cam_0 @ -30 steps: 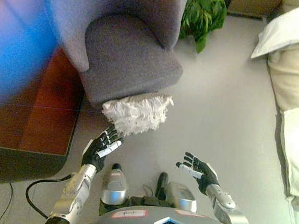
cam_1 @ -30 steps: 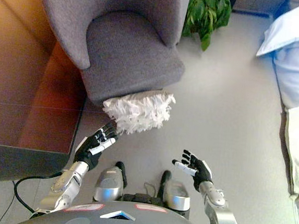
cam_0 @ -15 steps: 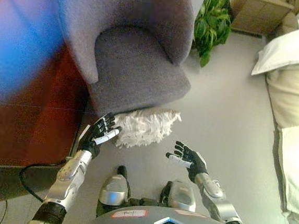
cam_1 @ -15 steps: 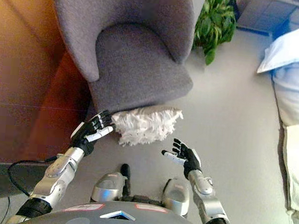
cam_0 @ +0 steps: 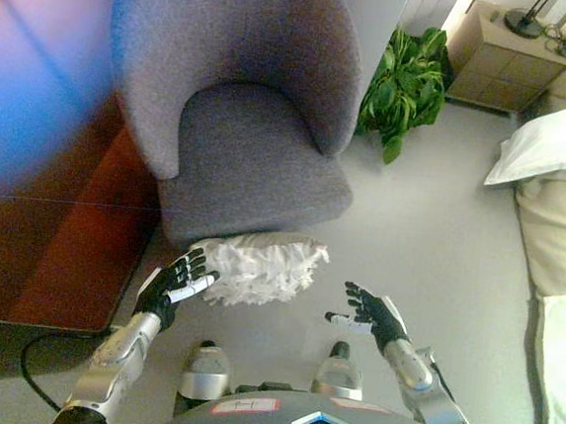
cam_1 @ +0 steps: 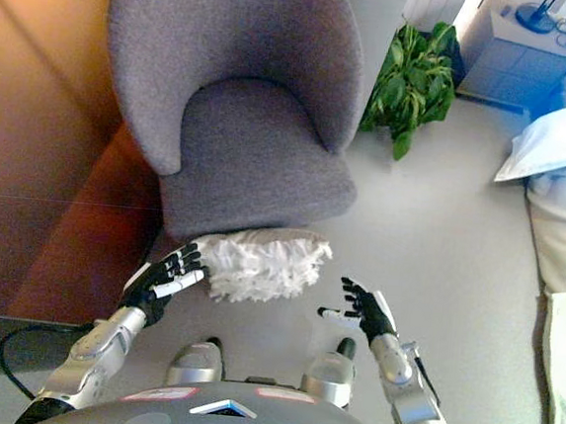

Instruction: Pick up the pillow and put it on the sofa.

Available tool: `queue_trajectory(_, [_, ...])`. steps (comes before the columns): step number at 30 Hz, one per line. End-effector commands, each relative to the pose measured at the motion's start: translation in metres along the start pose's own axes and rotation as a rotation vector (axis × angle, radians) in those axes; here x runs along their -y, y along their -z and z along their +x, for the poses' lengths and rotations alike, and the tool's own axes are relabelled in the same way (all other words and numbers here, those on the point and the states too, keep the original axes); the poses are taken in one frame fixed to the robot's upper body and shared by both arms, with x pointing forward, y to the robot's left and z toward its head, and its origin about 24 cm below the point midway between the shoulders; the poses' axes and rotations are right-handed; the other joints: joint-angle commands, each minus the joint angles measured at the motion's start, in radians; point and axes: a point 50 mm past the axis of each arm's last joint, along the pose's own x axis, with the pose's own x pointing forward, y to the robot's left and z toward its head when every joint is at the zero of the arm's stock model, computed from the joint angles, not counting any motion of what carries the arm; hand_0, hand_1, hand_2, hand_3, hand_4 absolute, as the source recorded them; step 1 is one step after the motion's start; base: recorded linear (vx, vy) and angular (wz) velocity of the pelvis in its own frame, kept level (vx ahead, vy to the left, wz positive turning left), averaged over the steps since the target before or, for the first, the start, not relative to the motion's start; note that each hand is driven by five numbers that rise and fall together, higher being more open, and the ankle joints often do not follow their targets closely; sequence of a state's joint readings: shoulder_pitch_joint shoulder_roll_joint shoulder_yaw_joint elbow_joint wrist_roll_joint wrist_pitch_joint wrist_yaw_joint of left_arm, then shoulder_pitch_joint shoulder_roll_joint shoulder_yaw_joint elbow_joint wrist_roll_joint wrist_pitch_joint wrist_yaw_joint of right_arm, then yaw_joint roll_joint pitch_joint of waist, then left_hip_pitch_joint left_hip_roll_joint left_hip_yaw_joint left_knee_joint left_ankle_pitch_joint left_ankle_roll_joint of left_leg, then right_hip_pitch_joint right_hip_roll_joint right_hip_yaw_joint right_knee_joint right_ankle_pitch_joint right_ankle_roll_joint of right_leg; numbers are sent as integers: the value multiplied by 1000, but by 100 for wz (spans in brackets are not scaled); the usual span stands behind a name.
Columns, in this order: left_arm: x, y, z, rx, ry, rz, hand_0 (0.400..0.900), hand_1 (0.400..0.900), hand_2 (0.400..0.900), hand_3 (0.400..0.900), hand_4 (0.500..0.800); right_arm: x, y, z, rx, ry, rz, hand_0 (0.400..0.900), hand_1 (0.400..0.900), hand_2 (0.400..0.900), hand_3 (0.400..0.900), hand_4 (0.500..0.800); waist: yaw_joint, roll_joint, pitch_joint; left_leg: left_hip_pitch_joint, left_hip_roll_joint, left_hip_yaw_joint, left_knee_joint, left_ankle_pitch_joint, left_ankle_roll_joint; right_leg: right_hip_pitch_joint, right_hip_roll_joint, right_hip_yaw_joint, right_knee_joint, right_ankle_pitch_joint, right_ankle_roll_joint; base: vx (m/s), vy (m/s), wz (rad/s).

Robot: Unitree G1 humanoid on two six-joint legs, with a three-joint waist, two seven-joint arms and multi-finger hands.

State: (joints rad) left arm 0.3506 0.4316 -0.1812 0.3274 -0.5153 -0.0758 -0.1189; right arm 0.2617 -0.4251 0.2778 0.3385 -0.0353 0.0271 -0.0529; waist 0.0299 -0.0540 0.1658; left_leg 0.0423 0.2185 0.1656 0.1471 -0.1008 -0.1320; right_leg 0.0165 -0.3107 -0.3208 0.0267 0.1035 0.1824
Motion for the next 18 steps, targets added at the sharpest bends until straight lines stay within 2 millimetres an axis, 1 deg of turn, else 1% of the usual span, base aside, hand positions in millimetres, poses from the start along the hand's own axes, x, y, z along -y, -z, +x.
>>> queue_trajectory(1, [10, -56, 7, 248, 93, 30, 900, 900, 900, 900, 800, 43, -53, 4, 265, 203, -226, 900, 900, 900, 900, 800, 10, -16, 22, -8, 42, 27, 69, 9, 24, -39, -77, 4, 86, 8, 33, -77, -37, 35])
queue_trajectory(2, [10, -60, 9, 260, 98, 18, 900, 900, 900, 900, 800, 53, -64, 6, 300, 260, -295, 900, 900, 900, 900, 800, 15, -7, 40, -22, 54, 15, 65, 5, 17, -62, -72, 7, 111, -8, 33, -121, -27, 30])
queue_trajectory(3, [10, -61, 10, 265, 97, 15, 900, 900, 900, 900, 800, 56, -68, 6, 317, 279, -325, 900, 900, 900, 900, 800, 15, -7, 42, -31, 54, 10, 61, 11, 16, -76, -73, 7, 115, -6, 33, -167, -25, 31])
queue_trajectory(4, [10, -66, 13, 278, 99, 17, 900, 900, 900, 900, 800, 62, -78, 8, 354, 322, -390, 900, 900, 900, 900, 800, 20, -2, 56, -45, 58, -1, 54, 16, 11, -100, -74, 7, 127, -9, 35, -186, -35, 31])
queue_trajectory(5, [11, -72, 14, 297, 106, 22, 900, 900, 900, 900, 800, 70, -91, 9, 397, 375, -467, 900, 900, 900, 900, 800, 27, 1, 77, -67, 60, -18, 57, 16, 6, -134, -83, 10, 142, -5, 39, -214, -46, 36])
queue_trajectory(6, [10, -75, 15, 310, 110, 17, 900, 900, 900, 900, 800, 75, -100, 10, 426, 406, -506, 900, 900, 900, 900, 800, 31, 2, 92, -91, 61, -31, 69, 14, 4, -161, -94, 13, 156, -1, 42, -187, -51, 31])
queue_trajectory(8, [10, -82, 17, 329, 121, 10, 900, 900, 900, 900, 800, 81, -111, 11, 455, 446, -548, 900, 900, 900, 900, 800, 39, 2, 120, -130, 65, -50, 96, 8, 6, -202, -113, 15, 185, 2, 45, -171, -35, 25])
queue_trajectory(10, [12, -92, 18, 367, 146, 12, 900, 900, 900, 900, 800, 89, -127, 14, 502, 505, -608, 900, 900, 900, 900, 800, 57, 0, 173, -213, 72, -91, 167, -6, 7, -275, -150, 25, 246, 4, 49, -240, -38, 28])
queue_trajectory(13, [12, -101, 18, 402, 162, 11, 900, 900, 900, 900, 800, 97, -141, 17, 545, 545, -634, 900, 900, 900, 900, 800, 79, -3, 221, -307, 81, -134, 242, -23, 6, -347, -185, 32, 303, 4, 55, -174, -33, 17])
queue_trajectory(15, [13, -107, 18, 425, 176, 6, 900, 900, 900, 900, 800, 101, -150, 17, 567, 568, -638, 900, 900, 900, 900, 800, 89, -4, 245, -359, 82, -155, 277, -31, 6, -391, -200, 38, 335, -1, 58, -130, -7, 17])
queue_trajectory(18, [19, -120, 18, 478, 206, -2, 900, 900, 900, 900, 800, 112, -166, 18, 605, 625, -641, 900, 900, 900, 900, 800, 102, 0, 286, -452, 80, -173, 332, -41, 4, -472, -215, 52, 390, -15, 60, -141, 23, 18])
